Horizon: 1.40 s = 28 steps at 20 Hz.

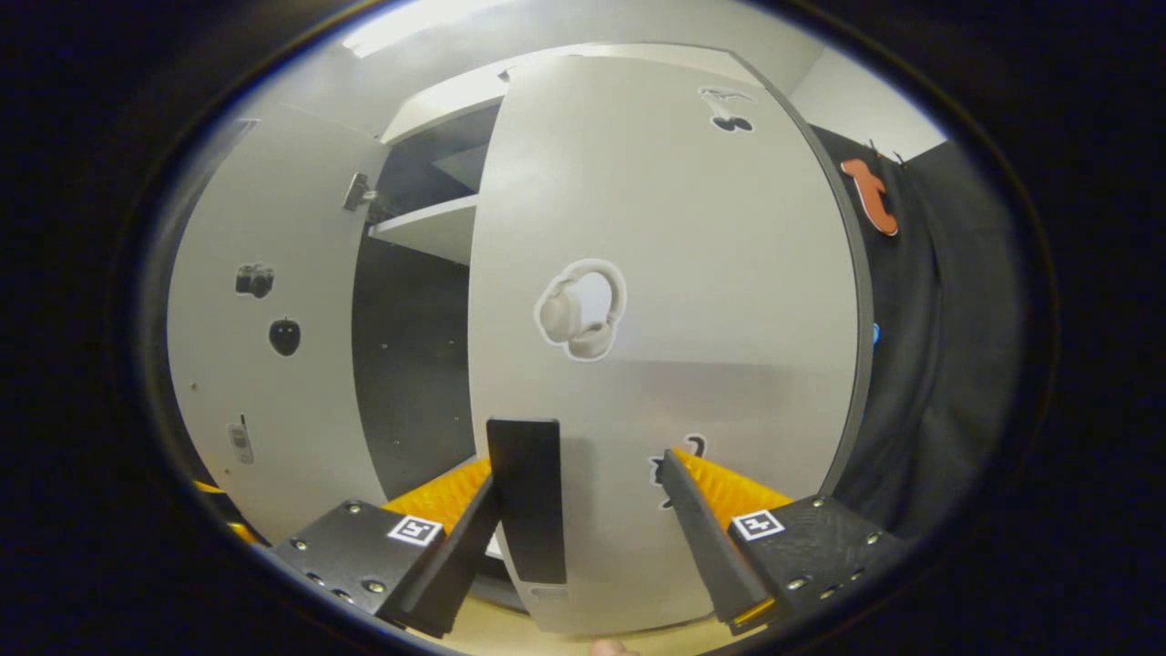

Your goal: Grasp the bottle in the cabinet with the left hand and place it on the coaster, then close the right door with the right hand and the left door with the left hand.

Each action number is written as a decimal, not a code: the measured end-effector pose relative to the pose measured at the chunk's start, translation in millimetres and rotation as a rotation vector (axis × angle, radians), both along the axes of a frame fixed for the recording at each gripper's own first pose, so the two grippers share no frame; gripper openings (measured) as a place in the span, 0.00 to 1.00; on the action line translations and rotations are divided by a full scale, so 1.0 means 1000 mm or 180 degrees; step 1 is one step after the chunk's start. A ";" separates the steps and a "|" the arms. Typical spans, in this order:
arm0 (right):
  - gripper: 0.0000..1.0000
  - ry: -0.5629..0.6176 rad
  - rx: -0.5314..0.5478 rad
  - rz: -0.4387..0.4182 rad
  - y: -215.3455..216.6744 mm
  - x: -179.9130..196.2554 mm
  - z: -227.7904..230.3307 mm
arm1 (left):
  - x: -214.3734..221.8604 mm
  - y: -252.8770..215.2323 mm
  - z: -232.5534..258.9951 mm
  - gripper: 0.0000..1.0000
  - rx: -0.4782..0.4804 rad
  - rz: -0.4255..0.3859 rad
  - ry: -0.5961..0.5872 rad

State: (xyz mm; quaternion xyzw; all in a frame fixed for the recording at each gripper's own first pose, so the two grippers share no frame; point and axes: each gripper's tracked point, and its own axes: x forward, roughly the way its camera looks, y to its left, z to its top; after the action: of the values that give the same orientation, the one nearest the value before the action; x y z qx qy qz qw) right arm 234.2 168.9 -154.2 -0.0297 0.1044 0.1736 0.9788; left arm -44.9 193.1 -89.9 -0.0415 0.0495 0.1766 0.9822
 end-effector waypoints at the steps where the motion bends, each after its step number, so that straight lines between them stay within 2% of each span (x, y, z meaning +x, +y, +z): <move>1: 1.00 -0.0002 -0.0001 -0.0025 0.000 0.000 0.000 | -0.007 0.004 0.001 0.88 0.0002 0.0053 -0.0007; 3: 1.00 -0.0013 -0.0015 -0.0077 0.002 0.003 -0.001 | -0.019 0.011 0.005 0.88 0.0002 0.0144 -0.0040; 4: 1.00 -0.0015 -0.0020 -0.0107 0.003 0.006 -0.002 | -0.025 0.013 0.007 0.83 -0.0004 0.0185 -0.0061; 5: 1.00 -0.0022 -0.0019 -0.0135 0.003 0.006 -0.002 | -0.032 0.015 0.010 0.88 -0.0008 0.0221 -0.0083; 8: 1.00 -0.0037 -0.0015 -0.0209 0.004 0.011 -0.003 | -0.053 0.025 0.019 0.88 0.0025 0.0319 -0.0141; 9: 1.00 -0.0040 -0.0012 -0.0231 0.004 0.012 -0.003 | -0.062 0.028 0.023 0.83 0.0041 0.0360 -0.0157; 10: 1.00 -0.0048 -0.0013 -0.0249 0.005 0.013 -0.002 | -0.070 0.034 0.026 0.88 0.0055 0.0413 -0.0176; 12: 1.00 -0.0047 -0.0024 -0.0257 0.004 0.013 -0.003 | -0.087 0.047 0.032 0.88 0.0066 0.0530 -0.0236; 15: 1.00 -0.0068 -0.0029 -0.0291 0.003 0.007 0.000 | -0.111 0.069 0.033 0.88 0.0060 0.0698 -0.0268; 20: 1.00 -0.0330 -0.0003 -0.0407 -0.001 -0.019 0.026 | -0.135 0.117 0.032 0.88 0.0157 0.0912 -0.0192; 22: 0.97 -0.0414 0.0011 -0.0450 -0.002 -0.032 0.036 | -0.132 0.127 0.030 0.88 0.0151 0.0849 -0.0182; 23: 1.00 -0.0445 0.0020 -0.0463 -0.002 -0.038 0.040 | -0.127 0.128 0.030 0.83 0.0142 0.0783 -0.0187; 24: 1.00 -0.0464 0.0030 -0.0469 -0.003 -0.045 0.044 | -0.119 0.130 0.031 0.88 0.0133 0.0710 -0.0203; 25: 1.00 -0.0485 0.0039 -0.0483 -0.005 -0.051 0.046 | -0.109 0.131 0.029 0.83 0.0117 0.0633 -0.0204; 26: 1.00 -0.0500 0.0035 -0.0508 -0.008 -0.057 0.049 | -0.099 0.131 0.028 0.88 0.0101 0.0561 -0.0194; 28: 1.00 -0.0507 0.0021 -0.0565 -0.017 -0.065 0.051 | -0.079 0.131 0.027 0.88 0.0098 0.0418 -0.0219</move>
State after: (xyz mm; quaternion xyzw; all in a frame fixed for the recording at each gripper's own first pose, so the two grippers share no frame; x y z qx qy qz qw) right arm 169.5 151.9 -102.9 -0.0308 0.0280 0.0837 0.9956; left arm -123.6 324.3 -62.9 -0.0356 0.0102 0.2398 0.9701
